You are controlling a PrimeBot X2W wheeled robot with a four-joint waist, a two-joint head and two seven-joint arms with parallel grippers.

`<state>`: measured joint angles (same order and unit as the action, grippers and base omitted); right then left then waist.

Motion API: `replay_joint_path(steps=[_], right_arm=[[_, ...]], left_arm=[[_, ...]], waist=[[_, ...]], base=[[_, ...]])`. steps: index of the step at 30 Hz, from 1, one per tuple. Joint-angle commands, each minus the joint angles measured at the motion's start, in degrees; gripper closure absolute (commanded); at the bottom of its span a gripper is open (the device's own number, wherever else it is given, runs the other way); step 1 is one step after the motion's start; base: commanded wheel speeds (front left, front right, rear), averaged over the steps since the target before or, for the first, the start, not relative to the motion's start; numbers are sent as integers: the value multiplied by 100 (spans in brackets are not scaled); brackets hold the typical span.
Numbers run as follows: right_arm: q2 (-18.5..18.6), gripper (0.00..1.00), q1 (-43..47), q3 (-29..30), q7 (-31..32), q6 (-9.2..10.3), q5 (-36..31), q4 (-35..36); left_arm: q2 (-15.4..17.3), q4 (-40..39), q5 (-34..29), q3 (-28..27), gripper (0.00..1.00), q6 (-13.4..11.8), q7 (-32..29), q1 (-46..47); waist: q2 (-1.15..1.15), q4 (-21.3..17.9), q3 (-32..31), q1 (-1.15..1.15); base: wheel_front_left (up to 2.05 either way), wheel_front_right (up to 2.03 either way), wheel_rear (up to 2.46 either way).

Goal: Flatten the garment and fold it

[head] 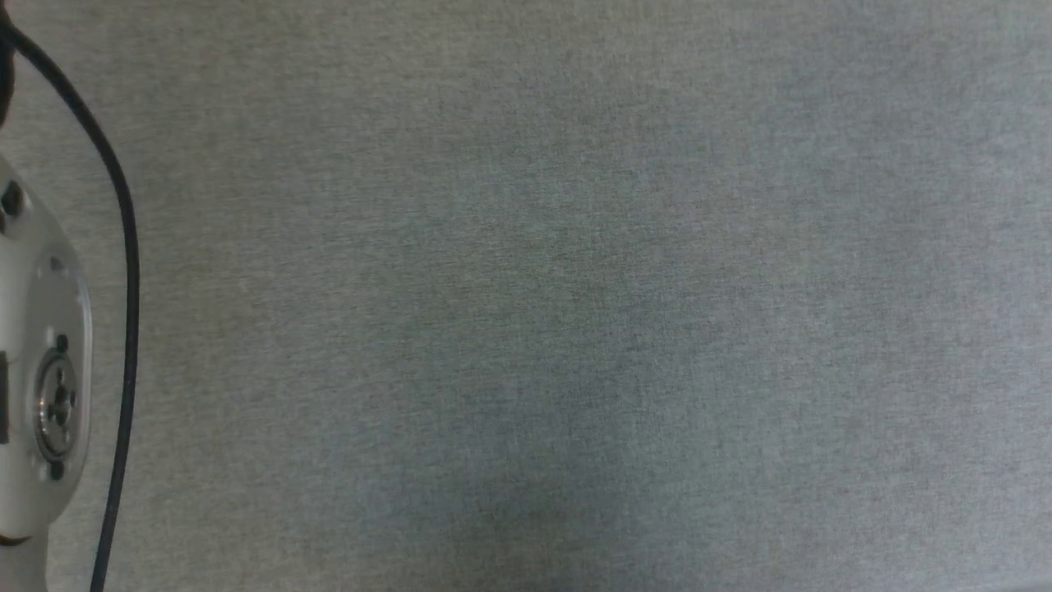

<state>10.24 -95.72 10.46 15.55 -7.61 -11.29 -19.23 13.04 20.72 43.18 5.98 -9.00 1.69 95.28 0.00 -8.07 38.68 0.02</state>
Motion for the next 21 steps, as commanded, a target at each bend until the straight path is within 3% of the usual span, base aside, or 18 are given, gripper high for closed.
replay_joint_path(steps=[1,5,13,21], right_arm=[[17,100,-14,45,-72,12,-49,-120],[57,100,263,3,-149,12,24,-472],[98,100,1695,-456,-341,12,521,-989],[184,100,3744,-1022,-41,12,1289,-603]], left_arm=[[-5,62,-10,-2,100,58,20,49],[104,323,-152,266,100,183,-143,-290],[483,762,-303,741,100,492,-576,-1700],[807,323,-153,1044,100,580,-1087,-3830]], waist=[[0,-36,82,-2],[0,53,48,-2],[0,43,-462,-2],[0,50,-1425,-2]], base=[[0,0,0],[0,0,0],[0,0,0],[0,0,0]])
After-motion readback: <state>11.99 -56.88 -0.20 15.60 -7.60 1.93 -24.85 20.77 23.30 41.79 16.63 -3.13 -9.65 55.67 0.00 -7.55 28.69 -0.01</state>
